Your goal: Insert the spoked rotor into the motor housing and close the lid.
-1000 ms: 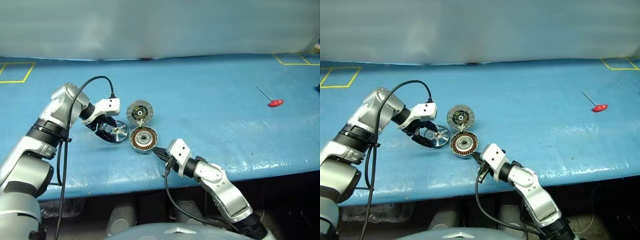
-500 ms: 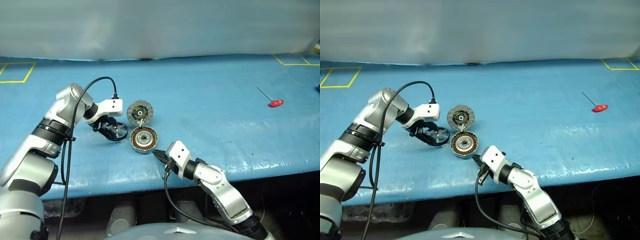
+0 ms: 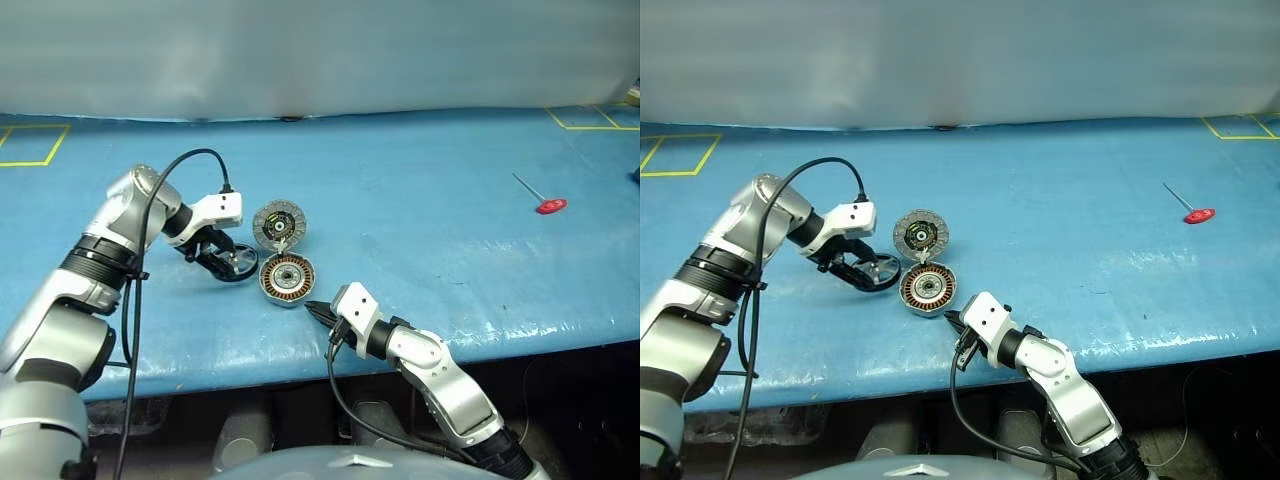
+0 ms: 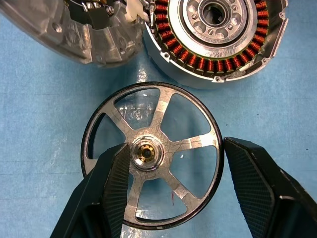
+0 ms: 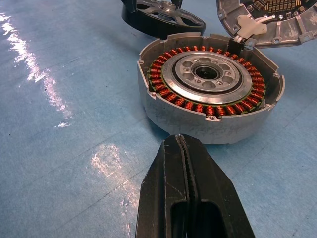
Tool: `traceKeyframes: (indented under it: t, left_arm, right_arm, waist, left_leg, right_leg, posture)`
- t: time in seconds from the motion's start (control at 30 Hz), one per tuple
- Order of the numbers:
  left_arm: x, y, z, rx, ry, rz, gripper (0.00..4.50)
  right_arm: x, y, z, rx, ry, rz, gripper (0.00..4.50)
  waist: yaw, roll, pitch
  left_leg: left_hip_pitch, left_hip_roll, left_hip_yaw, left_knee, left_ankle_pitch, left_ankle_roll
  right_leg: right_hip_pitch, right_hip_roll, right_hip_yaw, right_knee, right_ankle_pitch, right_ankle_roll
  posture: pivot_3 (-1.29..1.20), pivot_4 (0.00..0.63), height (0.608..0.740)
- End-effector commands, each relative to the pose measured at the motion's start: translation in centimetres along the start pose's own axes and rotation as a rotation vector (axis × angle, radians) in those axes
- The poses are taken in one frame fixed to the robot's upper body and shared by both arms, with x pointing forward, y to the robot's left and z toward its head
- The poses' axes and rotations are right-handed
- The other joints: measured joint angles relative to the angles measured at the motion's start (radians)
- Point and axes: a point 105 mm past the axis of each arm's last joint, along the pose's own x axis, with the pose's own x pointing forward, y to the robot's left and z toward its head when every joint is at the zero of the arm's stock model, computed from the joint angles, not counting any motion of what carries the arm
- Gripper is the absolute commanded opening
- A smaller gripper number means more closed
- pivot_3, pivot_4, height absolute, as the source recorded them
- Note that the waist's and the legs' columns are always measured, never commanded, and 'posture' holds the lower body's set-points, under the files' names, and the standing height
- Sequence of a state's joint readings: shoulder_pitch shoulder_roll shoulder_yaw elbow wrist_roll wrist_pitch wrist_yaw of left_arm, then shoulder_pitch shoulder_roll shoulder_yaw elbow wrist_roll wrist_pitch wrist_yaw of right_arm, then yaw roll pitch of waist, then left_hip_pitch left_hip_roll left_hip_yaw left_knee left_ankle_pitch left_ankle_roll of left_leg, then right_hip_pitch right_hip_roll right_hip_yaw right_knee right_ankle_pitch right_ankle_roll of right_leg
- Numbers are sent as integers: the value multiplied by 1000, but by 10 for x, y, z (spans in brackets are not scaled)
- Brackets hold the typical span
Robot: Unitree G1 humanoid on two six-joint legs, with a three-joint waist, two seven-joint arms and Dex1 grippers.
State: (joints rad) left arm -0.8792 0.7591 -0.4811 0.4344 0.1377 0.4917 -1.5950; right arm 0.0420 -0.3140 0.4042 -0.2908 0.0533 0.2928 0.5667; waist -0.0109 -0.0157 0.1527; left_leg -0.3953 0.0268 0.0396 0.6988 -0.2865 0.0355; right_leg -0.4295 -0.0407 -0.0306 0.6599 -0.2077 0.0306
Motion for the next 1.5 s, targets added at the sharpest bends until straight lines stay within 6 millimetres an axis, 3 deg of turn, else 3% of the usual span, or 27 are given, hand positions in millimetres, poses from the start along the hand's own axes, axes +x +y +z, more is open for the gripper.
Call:
traceKeyframes:
  t: [0.03,0.5,0.53,0.63,0.67,1.27,1.37,1.43,1.5]
  left_arm:
    - [-9,-1,3,24,9,7,2766]
    - [-10,1,7,28,-25,21,2766]
    - [-10,1,7,27,-24,20,3451]
    - [-10,2,8,46,-31,36,4406]
    - [-11,2,8,47,-34,38,4465]
    - [-6,7,5,79,2,45,4465]
    - [-6,8,6,85,3,50,3900]
    - [-7,8,7,93,0,56,3235]
    - [-8,8,8,99,0,58,3235]
  right_arm:
    - [0,0,8,-18,-29,2,0]
    - [0,0,7,-18,-21,1,0]
    - [0,0,7,-18,-21,1,0]
    - [0,0,7,-19,-20,-1,0]
    - [0,0,7,-19,-20,-1,0]
    - [0,0,5,-22,-12,-9,0]
    - [-1,0,5,-20,-10,-13,0]
    - [-1,1,4,-20,-8,-14,0]
    - [-1,0,4,-20,-8,-14,0]
  waist:
    - [0,0,0]
    - [0,0,0]
    - [0,0,0]
    - [0,0,0]
    - [0,0,0]
    - [0,0,0]
    - [0,0,0]
    - [0,0,0]
    - [0,0,0]
  left_leg:
    - [0,0,0,0,0,0]
    - [0,0,0,0,0,0]
    - [0,0,0,0,0,0]
    - [0,0,0,0,0,0]
    - [0,0,0,0,0,0]
    - [0,0,0,0,0,0]
    - [0,0,0,0,0,0]
    - [0,0,0,0,0,0]
    - [0,0,0,0,0,0]
  right_leg:
    - [0,0,0,0,0,0]
    - [0,0,0,0,0,0]
    - [0,0,0,0,0,0]
    - [0,0,0,0,0,0]
    - [0,0,0,0,0,0]
    - [0,0,0,0,0,0]
    - [0,0,0,0,0,0]
    - [0,0,0,0,0,0]
    - [0,0,0,0,0,0]
  posture:
    - [0,150,740]
    - [0,150,740]
    - [0,150,740]
    - [0,150,740]
    - [0,150,740]
    - [0,150,740]
    - [0,150,740]
    - [0,150,740]
    - [0,150,740]
